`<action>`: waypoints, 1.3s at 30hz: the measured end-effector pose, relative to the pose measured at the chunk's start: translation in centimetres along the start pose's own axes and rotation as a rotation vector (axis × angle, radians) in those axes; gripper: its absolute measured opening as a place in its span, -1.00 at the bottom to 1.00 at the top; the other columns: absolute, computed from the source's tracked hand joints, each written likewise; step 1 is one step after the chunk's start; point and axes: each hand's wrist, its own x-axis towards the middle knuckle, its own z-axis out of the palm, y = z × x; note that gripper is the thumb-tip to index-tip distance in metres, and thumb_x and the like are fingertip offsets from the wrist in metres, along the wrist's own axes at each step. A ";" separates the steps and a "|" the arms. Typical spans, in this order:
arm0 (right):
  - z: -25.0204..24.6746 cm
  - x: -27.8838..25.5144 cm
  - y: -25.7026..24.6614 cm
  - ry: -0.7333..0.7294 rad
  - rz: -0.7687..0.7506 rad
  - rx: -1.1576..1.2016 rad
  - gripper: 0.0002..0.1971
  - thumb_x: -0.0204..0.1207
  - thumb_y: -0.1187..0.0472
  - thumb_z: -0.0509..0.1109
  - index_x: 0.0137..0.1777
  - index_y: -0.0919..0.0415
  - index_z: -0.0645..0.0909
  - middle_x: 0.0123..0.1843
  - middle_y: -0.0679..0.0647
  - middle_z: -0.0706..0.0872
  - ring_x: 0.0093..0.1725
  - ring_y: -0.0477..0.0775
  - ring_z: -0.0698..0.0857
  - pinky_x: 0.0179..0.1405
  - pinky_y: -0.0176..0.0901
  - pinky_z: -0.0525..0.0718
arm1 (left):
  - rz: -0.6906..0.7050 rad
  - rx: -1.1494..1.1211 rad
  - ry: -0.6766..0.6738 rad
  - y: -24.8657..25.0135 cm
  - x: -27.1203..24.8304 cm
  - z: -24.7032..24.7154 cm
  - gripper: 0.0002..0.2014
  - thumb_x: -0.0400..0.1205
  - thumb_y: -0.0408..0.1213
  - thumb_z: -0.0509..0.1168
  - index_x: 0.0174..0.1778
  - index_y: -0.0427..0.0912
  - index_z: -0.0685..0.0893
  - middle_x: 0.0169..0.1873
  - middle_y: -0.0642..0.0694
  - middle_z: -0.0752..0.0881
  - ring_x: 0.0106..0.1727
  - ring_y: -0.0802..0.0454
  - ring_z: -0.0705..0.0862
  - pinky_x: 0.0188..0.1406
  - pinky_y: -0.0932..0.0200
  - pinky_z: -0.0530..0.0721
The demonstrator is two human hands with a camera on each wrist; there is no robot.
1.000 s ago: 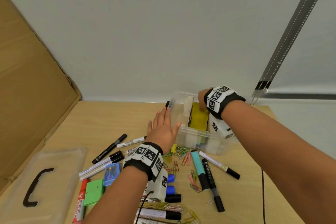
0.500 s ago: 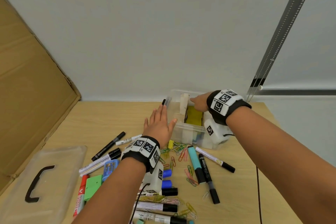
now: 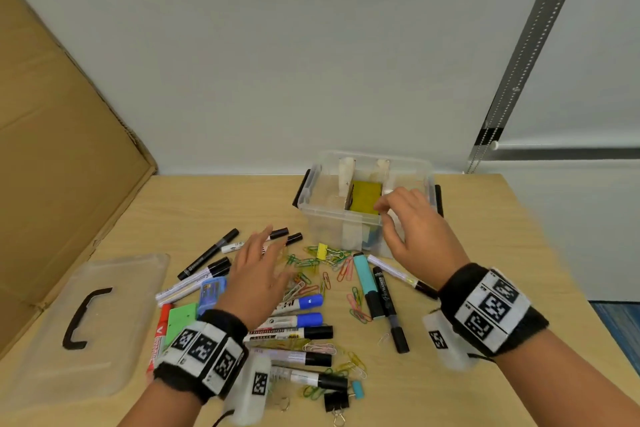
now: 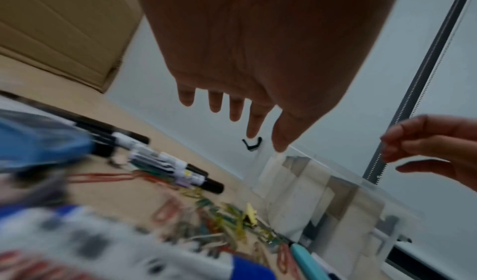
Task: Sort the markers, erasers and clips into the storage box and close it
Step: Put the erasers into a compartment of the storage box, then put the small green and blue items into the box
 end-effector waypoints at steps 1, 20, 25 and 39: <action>0.5 -0.8 0.0 -0.022 -0.033 0.014 -0.85 0.59 0.24 0.20 0.07 0.13 0.58 -0.02 -0.05 0.61 0.02 -0.03 0.52 -0.03 -0.15 0.59 | -0.017 0.014 -0.009 -1.1 -1.2 0.1 -0.51 0.71 0.03 0.05 0.59 0.14 0.20 0.65 0.13 -0.04 0.67 0.01 -0.12 0.64 -0.16 0.07; 14.6 1.3 -13.4 -0.607 -0.214 0.053 -0.66 0.62 0.13 0.20 0.38 0.10 0.46 0.35 0.03 0.50 0.32 0.07 0.47 0.12 -0.02 0.63 | -0.186 0.231 -0.278 -14.6 -6.8 -5.4 -0.26 0.44 0.09 0.43 0.53 0.12 0.29 0.39 0.07 0.40 0.32 0.01 0.43 0.33 0.12 0.48; 19.0 4.0 -17.3 -0.816 -0.156 -0.053 -0.39 0.55 0.05 0.31 0.55 0.23 0.24 0.45 0.18 0.34 0.36 0.22 0.41 0.24 0.10 0.57 | -0.098 0.346 -0.285 -15.1 -6.1 -5.2 -0.30 0.49 0.06 0.37 0.54 0.10 0.28 0.41 0.06 0.43 0.36 -0.03 0.40 0.31 0.10 0.48; 13.9 5.0 -15.8 -0.625 0.277 0.379 -0.42 0.41 0.15 0.53 0.38 0.12 0.36 0.20 0.01 0.51 0.03 -0.05 0.65 0.01 -0.25 0.71 | 0.019 0.220 -0.285 -16.4 -3.9 -6.1 -0.32 0.44 0.18 0.33 0.48 0.10 0.36 0.25 0.11 0.53 0.23 0.04 0.45 0.20 0.13 0.46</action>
